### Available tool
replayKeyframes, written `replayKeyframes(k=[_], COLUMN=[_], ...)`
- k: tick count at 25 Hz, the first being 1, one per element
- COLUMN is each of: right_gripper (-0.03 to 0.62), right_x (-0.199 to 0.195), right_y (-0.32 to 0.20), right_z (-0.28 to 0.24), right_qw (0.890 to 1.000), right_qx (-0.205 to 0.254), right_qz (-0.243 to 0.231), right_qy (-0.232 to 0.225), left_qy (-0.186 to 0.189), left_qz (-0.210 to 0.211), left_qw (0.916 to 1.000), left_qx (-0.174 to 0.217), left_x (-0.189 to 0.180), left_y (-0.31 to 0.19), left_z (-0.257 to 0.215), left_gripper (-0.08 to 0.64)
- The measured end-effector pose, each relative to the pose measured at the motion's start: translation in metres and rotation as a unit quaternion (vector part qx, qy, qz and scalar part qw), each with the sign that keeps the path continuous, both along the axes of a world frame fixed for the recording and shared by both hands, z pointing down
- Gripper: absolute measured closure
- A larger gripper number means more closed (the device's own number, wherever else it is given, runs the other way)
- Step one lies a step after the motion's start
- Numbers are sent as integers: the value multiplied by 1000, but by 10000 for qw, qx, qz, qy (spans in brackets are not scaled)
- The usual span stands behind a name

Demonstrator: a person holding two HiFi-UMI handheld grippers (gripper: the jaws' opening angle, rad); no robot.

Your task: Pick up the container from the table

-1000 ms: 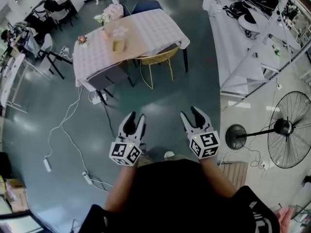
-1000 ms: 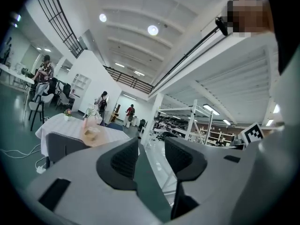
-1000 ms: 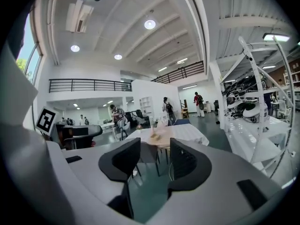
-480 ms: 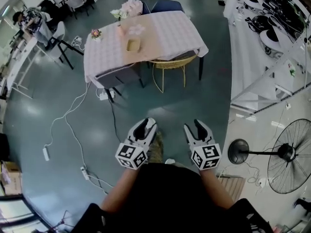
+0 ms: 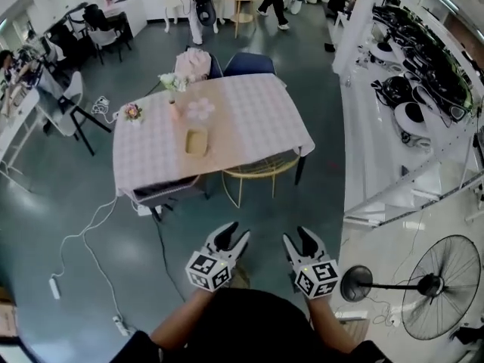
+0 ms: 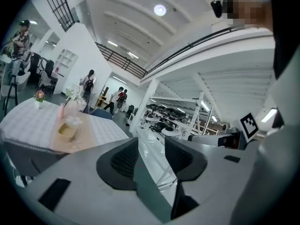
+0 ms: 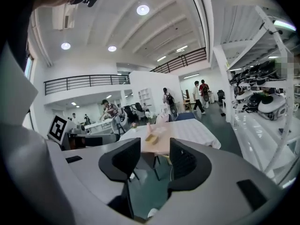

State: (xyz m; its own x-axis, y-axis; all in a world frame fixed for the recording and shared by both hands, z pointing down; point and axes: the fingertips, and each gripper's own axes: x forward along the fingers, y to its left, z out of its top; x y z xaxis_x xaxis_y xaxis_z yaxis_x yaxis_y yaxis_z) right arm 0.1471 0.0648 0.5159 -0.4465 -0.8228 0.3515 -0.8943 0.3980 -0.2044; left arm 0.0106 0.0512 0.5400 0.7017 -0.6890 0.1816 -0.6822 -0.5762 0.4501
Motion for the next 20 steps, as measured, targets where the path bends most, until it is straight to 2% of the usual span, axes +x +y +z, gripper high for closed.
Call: replayKeyframes(k=[2, 5, 11, 14, 20], right_gripper=[429, 428, 428, 430, 429], right_x=[-10, -32, -64, -77, -98], right_y=[-43, -102, -181, -209, -279], right_z=[-5, -7, -1, -5, -8], right_qw=[10000, 9999, 9997, 9992, 9958], right_qx=[40, 25, 69, 46, 254], right_qz=[-26, -38, -126, -198, -764], right_qy=[80, -104, -217, -337, -439], left_qy=[-1, -50, -225, -305, -601], left_qz=[52, 9, -195, -370, -959], left_qw=[10000, 9999, 9994, 9989, 9928], left_qx=[76, 117, 167, 11, -389], left_x=[-11, -40, -83, -97, -121], left_y=[-42, -101, -184, -215, -276], left_z=[-5, -5, 6, 19, 70], left_gripper=[404, 405, 405, 405, 397])
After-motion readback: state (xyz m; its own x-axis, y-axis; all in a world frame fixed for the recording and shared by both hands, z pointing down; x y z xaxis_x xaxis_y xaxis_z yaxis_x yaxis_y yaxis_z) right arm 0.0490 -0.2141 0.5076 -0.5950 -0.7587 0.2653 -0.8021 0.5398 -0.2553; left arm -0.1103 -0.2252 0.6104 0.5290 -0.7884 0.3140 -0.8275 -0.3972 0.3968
